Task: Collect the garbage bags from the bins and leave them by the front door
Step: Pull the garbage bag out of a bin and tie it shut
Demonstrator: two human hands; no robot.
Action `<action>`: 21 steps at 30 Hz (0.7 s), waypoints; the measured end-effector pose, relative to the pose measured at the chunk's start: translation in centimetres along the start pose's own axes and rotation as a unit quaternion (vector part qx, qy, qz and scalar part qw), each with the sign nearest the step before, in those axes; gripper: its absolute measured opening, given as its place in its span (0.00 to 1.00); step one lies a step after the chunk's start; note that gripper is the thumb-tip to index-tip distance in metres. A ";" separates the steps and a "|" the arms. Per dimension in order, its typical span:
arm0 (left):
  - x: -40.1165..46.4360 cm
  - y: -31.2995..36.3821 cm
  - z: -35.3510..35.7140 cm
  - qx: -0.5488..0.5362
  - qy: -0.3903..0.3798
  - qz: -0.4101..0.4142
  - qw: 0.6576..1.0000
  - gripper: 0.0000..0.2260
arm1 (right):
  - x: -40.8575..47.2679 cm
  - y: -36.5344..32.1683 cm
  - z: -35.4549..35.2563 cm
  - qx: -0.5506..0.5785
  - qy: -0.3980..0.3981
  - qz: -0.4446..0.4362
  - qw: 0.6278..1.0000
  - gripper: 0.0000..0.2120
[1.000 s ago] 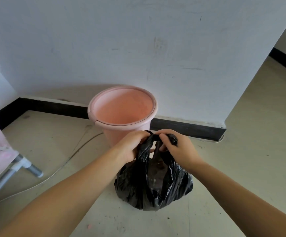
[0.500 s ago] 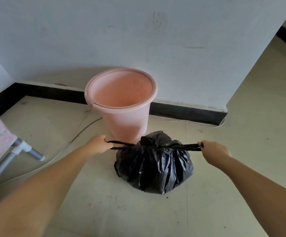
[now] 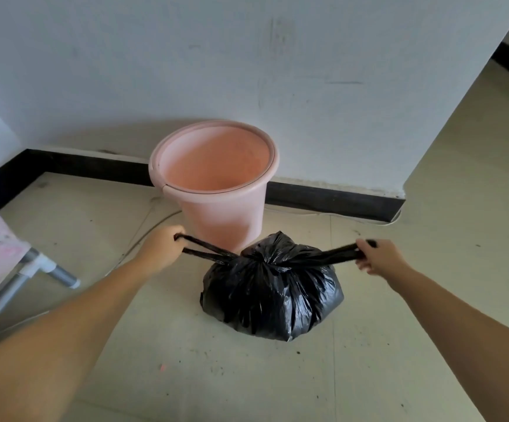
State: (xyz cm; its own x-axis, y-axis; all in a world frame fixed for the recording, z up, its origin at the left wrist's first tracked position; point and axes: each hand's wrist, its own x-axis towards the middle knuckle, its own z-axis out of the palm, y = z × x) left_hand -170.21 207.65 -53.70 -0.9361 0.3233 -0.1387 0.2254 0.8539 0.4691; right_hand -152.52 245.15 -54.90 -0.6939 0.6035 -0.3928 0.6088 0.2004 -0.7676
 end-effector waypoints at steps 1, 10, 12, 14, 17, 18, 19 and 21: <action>-0.1 1.4 -0.8 -0.057 -0.004 0.035 0.998 0.10 | -0.3 -1.4 -0.1 0.098 0.004 -0.007 0.995 0.13; -3.8 14.5 -1.4 -0.177 -0.102 0.248 0.947 0.08 | -6.3 -11.2 2.5 0.268 -0.273 -0.118 0.916 0.17; -4.3 15.4 -0.9 -0.138 -0.076 0.282 0.946 0.06 | -7.9 -11.8 3.6 0.173 -0.337 -0.166 0.911 0.24; -4.6 15.6 -0.7 -0.136 -0.088 0.281 0.946 0.08 | -8.9 -12.0 4.5 0.059 -0.357 -0.225 0.904 0.21; -4.5 15.5 -0.6 -0.143 -0.092 0.271 0.948 0.11 | -9.2 -12.7 4.2 -0.072 -0.298 -0.258 0.916 0.13; -4.5 15.7 -0.7 -0.158 -0.099 0.282 0.941 0.13 | -9.1 -12.9 4.0 -0.081 -0.286 -0.261 0.918 0.10; -4.6 15.9 -0.8 -0.173 -0.121 0.308 0.928 0.15 | -9.1 -13.0 3.8 -0.075 -0.289 -0.265 0.917 0.06; -4.9 16.1 -0.4 -0.216 -0.200 0.336 0.895 0.14 | -9.3 -13.2 3.7 -0.062 -0.312 -0.269 0.909 0.04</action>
State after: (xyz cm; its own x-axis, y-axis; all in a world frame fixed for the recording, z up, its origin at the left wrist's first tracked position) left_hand -162.12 219.67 -45.08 -0.4374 0.8984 0.0409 0.4956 0.2028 0.8446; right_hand -155.49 234.04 -42.96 -0.9636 -0.1556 -0.2175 0.1277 0.4467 -0.8855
